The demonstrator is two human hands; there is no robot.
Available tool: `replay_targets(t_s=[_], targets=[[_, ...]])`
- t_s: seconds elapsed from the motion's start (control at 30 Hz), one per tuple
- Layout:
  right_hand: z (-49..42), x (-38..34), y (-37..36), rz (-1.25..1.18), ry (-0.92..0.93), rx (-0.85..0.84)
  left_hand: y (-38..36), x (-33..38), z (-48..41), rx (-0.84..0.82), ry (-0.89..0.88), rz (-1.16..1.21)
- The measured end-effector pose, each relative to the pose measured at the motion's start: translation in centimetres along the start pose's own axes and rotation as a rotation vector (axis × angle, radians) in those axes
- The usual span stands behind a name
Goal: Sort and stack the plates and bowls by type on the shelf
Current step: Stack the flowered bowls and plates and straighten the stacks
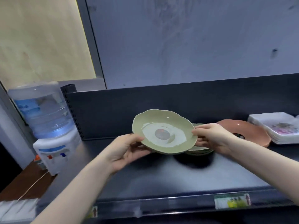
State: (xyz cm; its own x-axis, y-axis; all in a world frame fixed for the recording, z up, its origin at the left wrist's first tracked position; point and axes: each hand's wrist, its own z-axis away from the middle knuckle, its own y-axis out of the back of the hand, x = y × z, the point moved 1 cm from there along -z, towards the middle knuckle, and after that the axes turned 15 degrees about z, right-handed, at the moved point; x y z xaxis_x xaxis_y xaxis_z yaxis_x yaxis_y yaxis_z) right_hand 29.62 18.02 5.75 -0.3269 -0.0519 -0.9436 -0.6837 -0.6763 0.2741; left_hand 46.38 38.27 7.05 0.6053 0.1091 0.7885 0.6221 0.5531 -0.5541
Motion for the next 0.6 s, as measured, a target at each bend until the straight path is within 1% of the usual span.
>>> replay_targets(t_s=[0.1,0.2,0.27,0.4,0.53,0.6], targets=[[-0.4,1.4,5.6,0.019,0.01,0.103,-4.5,-3.0,-2.4,0.021,0.052,0.1],[-0.6,3.2,10.6,0.02,0.011,0.216,-8.1,-6.3,-5.0,0.136,0.098,0.246],[-0.3,4.3,13.5,0.014,0.008,0.257,-9.9,-8.3,-6.4,0.222,0.099,0.316],[0.5,6.2,17.9,0.03,0.009,0.233,-12.1,-11.3,-9.3,0.363,0.037,0.374],[1.1,7.9,20.5,0.034,0.016,0.175,-12.8,-13.4,-11.9,0.456,-0.076,0.325],[1.3,8.7,21.5,0.038,0.024,0.144,-13.3,-14.1,-12.2,0.53,-0.189,0.227]])
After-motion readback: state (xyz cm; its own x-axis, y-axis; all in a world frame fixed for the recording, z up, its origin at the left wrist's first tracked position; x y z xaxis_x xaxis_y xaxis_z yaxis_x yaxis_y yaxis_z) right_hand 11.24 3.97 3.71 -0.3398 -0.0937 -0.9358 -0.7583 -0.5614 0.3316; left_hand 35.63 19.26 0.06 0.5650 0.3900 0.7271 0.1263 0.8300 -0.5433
